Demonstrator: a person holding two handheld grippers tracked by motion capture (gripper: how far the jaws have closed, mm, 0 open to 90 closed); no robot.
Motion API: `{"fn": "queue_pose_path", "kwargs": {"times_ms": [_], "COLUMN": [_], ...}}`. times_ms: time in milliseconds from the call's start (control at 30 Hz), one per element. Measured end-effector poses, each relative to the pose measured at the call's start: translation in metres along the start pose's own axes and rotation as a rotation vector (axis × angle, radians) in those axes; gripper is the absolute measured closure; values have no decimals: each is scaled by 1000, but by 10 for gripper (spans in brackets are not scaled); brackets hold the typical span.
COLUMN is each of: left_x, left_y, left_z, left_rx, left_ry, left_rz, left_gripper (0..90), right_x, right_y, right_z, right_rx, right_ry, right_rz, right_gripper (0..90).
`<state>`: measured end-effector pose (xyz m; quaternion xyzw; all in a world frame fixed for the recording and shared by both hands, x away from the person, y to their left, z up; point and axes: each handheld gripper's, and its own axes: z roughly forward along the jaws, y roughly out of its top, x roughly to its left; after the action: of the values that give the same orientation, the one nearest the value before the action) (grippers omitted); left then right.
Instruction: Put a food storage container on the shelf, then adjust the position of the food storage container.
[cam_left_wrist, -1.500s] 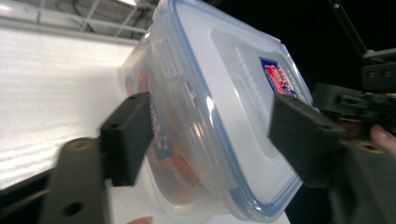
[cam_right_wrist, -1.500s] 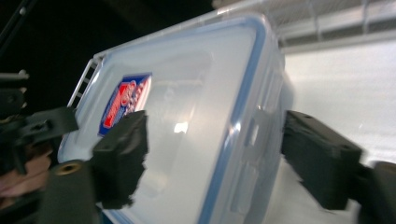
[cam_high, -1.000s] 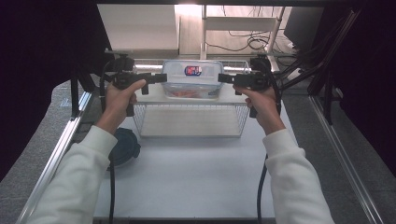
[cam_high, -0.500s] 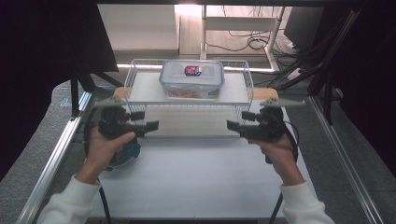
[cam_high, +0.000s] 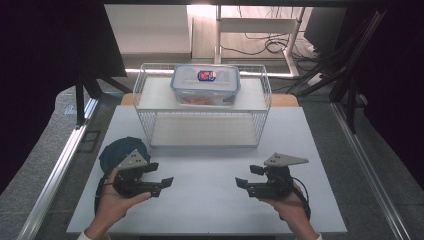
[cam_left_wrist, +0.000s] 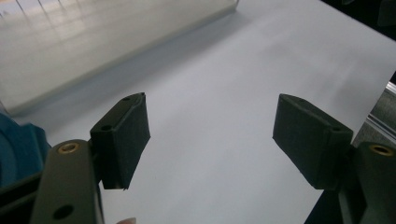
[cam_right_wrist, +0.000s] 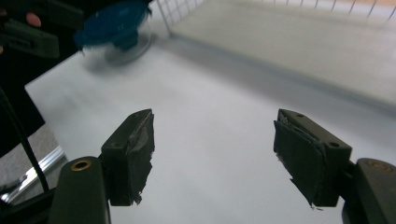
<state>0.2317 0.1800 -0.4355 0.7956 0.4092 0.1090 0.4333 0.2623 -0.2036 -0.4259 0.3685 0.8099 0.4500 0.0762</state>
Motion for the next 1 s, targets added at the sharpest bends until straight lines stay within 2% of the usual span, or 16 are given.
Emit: {"fn": "queue_pose_path", "kwargs": {"times_ms": [33, 167, 400, 833, 1000], "left_x": [-3, -3, -3, 7, 15], "left_y": [-6, -14, -17, -18, -14], "left_z": [3, 6, 10, 8, -4], "left_rx": [22, 35, 40, 36, 13], "left_ry": [2, 18, 22, 29, 57], "left_rz": [15, 8, 0, -45, -52], "left_gripper": [262, 262, 263, 259, 261], "right_x": [0, 1, 2, -4, -8], "right_y": [-5, -17, -17, -20, -19], "right_z": [1, 9, 10, 12, 10], "right_rx": [11, 51, 46, 60, 60], "right_ry": [4, -2, -2, -14, -13], "right_rz": [1, 5, -6, 18, 34], "right_gripper": [299, 299, 298, 295, 304]}}
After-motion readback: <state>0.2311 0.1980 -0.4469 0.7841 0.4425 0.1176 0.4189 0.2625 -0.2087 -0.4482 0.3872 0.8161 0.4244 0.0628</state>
